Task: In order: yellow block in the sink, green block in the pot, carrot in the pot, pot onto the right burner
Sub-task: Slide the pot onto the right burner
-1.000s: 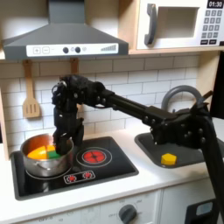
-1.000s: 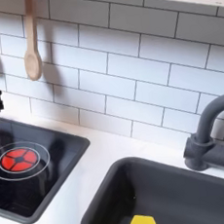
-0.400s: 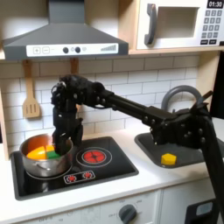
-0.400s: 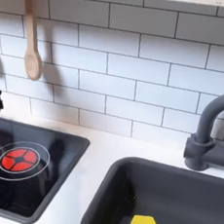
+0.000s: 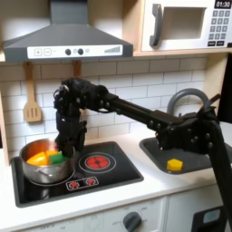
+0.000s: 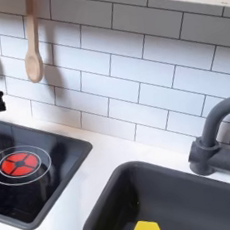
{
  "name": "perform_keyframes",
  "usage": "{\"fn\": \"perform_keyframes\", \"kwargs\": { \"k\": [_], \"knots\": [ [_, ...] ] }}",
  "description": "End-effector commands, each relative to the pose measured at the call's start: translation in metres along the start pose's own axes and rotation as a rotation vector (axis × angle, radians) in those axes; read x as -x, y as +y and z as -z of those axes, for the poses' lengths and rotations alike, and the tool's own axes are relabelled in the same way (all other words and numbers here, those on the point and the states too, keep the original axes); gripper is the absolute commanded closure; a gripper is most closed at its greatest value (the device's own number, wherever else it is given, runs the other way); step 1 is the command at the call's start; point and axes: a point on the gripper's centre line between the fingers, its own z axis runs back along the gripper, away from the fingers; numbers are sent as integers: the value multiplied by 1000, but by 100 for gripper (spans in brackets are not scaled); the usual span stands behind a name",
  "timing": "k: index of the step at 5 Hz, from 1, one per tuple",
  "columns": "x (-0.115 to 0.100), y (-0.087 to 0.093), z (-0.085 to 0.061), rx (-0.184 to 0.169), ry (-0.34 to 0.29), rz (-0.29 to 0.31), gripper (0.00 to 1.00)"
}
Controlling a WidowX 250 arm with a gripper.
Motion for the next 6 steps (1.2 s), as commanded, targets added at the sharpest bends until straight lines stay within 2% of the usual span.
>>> {"fn": "perform_keyframes", "kwargs": {
  "k": [1,2,4,5,6],
  "knots": [
    [8,-2,12,12,53,2,100],
    [10,2,17,9,71,-8,100],
    [9,4,14,7,68,-8,100],
    [8,-3,8,16,67,3,100],
    [16,-12,11,25,85,36,100]
  ]
}}
